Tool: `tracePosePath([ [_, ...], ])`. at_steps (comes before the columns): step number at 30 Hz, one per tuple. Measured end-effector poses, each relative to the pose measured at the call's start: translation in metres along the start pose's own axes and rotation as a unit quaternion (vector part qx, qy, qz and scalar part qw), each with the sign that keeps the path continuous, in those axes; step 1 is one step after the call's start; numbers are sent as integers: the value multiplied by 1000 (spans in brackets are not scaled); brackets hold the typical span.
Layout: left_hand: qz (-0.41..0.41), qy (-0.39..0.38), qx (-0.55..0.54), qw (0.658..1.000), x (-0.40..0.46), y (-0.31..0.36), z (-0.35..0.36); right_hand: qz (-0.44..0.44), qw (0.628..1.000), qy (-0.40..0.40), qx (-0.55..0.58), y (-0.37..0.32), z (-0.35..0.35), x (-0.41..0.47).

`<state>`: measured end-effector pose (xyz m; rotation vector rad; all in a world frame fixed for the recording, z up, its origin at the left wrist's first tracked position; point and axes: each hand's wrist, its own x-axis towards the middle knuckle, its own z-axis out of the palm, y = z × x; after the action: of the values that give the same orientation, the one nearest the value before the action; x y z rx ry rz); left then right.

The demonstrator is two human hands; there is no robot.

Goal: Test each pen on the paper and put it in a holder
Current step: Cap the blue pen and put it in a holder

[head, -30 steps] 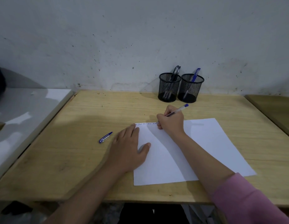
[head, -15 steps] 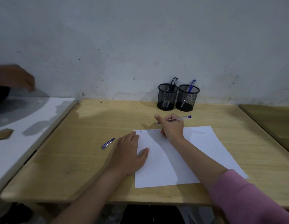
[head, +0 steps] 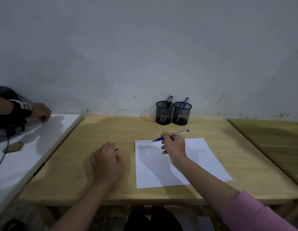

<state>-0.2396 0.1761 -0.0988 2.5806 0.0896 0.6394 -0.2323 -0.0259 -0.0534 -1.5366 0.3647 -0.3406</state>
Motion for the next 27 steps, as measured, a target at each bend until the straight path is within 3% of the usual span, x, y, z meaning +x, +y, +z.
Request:
tracePosePath([
  [10,-5,-60,-103,993,-9,1,-16,4,1000,-25,12,-13,-17,-26],
  [17,-72,-109,-350,928,-19,48,-54,-19,994,-102,25,-27,-22,-47],
  [27,-57,-136,-459,876,-28,75,-80,-62,989,-128,44,-50,-31,-65],
])
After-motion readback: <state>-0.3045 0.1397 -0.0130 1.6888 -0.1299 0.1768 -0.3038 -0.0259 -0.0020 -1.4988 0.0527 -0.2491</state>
